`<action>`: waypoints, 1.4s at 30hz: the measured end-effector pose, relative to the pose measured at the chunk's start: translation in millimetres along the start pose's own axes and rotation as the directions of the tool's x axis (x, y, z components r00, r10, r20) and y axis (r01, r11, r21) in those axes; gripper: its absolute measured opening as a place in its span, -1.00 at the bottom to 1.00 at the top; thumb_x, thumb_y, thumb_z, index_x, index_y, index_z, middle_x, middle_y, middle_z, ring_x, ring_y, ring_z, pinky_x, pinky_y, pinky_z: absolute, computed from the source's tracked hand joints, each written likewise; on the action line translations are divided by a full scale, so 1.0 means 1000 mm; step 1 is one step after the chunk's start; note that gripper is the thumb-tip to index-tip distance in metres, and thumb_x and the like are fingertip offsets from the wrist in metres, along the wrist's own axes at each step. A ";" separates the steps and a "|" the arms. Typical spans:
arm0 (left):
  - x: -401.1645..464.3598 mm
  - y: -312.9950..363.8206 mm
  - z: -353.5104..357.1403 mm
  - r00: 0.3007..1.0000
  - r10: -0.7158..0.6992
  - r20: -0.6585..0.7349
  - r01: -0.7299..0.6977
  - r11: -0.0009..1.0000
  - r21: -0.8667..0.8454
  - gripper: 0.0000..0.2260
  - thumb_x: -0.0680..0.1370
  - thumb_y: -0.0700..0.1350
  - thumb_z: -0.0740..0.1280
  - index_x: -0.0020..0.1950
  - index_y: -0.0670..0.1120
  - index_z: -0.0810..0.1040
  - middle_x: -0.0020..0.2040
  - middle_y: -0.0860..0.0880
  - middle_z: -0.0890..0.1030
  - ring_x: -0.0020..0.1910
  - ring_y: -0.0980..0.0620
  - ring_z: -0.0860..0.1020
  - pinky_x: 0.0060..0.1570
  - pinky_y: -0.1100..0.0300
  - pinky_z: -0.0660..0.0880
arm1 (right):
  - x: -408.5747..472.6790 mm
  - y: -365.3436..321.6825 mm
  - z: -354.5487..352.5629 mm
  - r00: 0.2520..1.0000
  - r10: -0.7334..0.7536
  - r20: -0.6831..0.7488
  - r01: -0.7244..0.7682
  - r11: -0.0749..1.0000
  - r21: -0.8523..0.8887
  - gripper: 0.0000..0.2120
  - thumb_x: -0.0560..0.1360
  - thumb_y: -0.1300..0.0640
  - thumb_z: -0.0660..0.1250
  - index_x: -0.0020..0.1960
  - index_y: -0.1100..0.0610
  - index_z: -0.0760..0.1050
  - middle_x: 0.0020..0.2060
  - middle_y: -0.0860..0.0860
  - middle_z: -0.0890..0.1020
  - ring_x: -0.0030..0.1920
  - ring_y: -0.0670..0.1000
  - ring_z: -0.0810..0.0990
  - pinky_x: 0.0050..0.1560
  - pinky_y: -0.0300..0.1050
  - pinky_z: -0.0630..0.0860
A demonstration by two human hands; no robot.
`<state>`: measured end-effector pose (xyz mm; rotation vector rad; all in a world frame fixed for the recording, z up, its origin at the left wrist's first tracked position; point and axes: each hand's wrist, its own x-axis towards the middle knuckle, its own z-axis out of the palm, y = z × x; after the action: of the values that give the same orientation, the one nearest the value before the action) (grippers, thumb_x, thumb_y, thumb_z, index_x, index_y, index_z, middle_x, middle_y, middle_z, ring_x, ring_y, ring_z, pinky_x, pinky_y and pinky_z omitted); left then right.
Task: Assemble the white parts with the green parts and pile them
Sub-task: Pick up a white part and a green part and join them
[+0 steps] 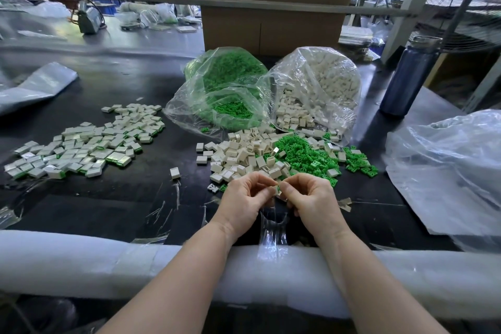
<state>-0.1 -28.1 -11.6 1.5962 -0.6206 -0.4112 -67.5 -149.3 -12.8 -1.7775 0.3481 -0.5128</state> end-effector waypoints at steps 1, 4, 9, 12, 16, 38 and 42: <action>0.000 0.000 0.000 1.000 0.003 0.003 -0.003 1.000 0.011 -0.94 0.50 -0.32 0.32 -0.07 -0.21 0.56 -0.29 -0.06 0.57 -0.35 0.17 0.53 -0.25 0.38 0.50 | 0.000 0.000 0.000 1.000 -0.003 -0.002 0.003 1.000 -0.006 -0.85 0.46 0.31 0.37 -0.27 0.16 0.57 -0.48 -0.06 0.55 -0.51 -0.22 0.46 -0.47 -0.40 0.36; -0.002 0.002 0.001 1.000 0.021 0.010 -0.021 0.998 0.051 -0.94 0.50 -0.30 0.34 -0.06 -0.20 0.56 -0.26 -0.09 0.58 -0.32 0.11 0.53 -0.23 0.35 0.52 | 0.000 0.001 0.000 1.000 -0.004 -0.007 0.004 1.000 -0.017 -0.86 0.46 0.31 0.37 -0.26 0.18 0.58 -0.48 -0.08 0.55 -0.50 -0.22 0.47 -0.47 -0.40 0.37; -0.002 0.002 0.001 0.999 0.030 0.015 -0.031 0.996 0.079 -0.94 0.49 -0.29 0.36 -0.06 -0.17 0.56 -0.24 -0.09 0.59 -0.30 0.10 0.54 -0.22 0.36 0.52 | 0.000 0.000 0.000 1.000 -0.007 -0.002 0.007 0.999 -0.039 -0.85 0.46 0.30 0.37 -0.26 0.15 0.57 -0.46 -0.07 0.56 -0.49 -0.22 0.48 -0.45 -0.41 0.37; -0.001 0.001 0.001 1.000 0.027 0.015 -0.029 0.996 0.081 -0.92 0.49 -0.29 0.36 -0.09 -0.13 0.56 -0.26 -0.06 0.59 -0.31 0.12 0.53 -0.22 0.36 0.51 | 0.000 0.000 0.000 1.000 -0.025 -0.008 0.024 0.998 -0.065 -0.84 0.46 0.30 0.38 -0.27 0.12 0.57 -0.44 -0.06 0.57 -0.48 -0.23 0.48 -0.43 -0.41 0.38; -0.001 0.001 0.001 0.999 0.034 0.016 -0.035 0.996 0.076 -0.90 0.49 -0.29 0.36 -0.13 -0.09 0.55 -0.29 -0.03 0.57 -0.36 0.21 0.52 -0.25 0.39 0.49 | 0.000 0.000 0.000 0.998 -0.061 -0.028 0.058 0.993 -0.102 -0.85 0.45 0.30 0.38 -0.26 0.11 0.57 -0.40 -0.04 0.59 -0.43 -0.23 0.50 -0.34 -0.39 0.44; 0.002 -0.005 0.001 0.999 0.039 0.011 -0.040 0.988 0.146 -0.83 0.50 -0.23 0.35 -0.20 0.03 0.50 -0.30 0.00 0.54 -0.32 0.11 0.52 -0.22 0.29 0.51 | -0.001 0.003 0.004 0.990 -0.132 -0.051 0.115 0.958 -0.261 -0.91 0.44 0.28 0.39 -0.23 0.15 0.57 -0.42 -0.12 0.55 -0.38 -0.19 0.49 -0.27 -0.31 0.45; 0.002 -0.006 0.000 0.999 0.050 0.013 -0.051 0.988 0.147 -0.82 0.51 -0.24 0.35 -0.21 0.02 0.50 -0.30 0.00 0.54 -0.32 0.09 0.53 -0.22 0.26 0.52 | 0.000 0.003 0.005 0.990 -0.127 -0.059 0.107 0.960 -0.257 -0.88 0.44 0.28 0.39 -0.25 0.12 0.56 -0.42 -0.12 0.55 -0.37 -0.19 0.49 -0.28 -0.34 0.44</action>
<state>2.4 -29.3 -17.1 1.7158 -0.7109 -0.3420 -65.3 -145.9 -17.1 -2.0392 0.3755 -0.6436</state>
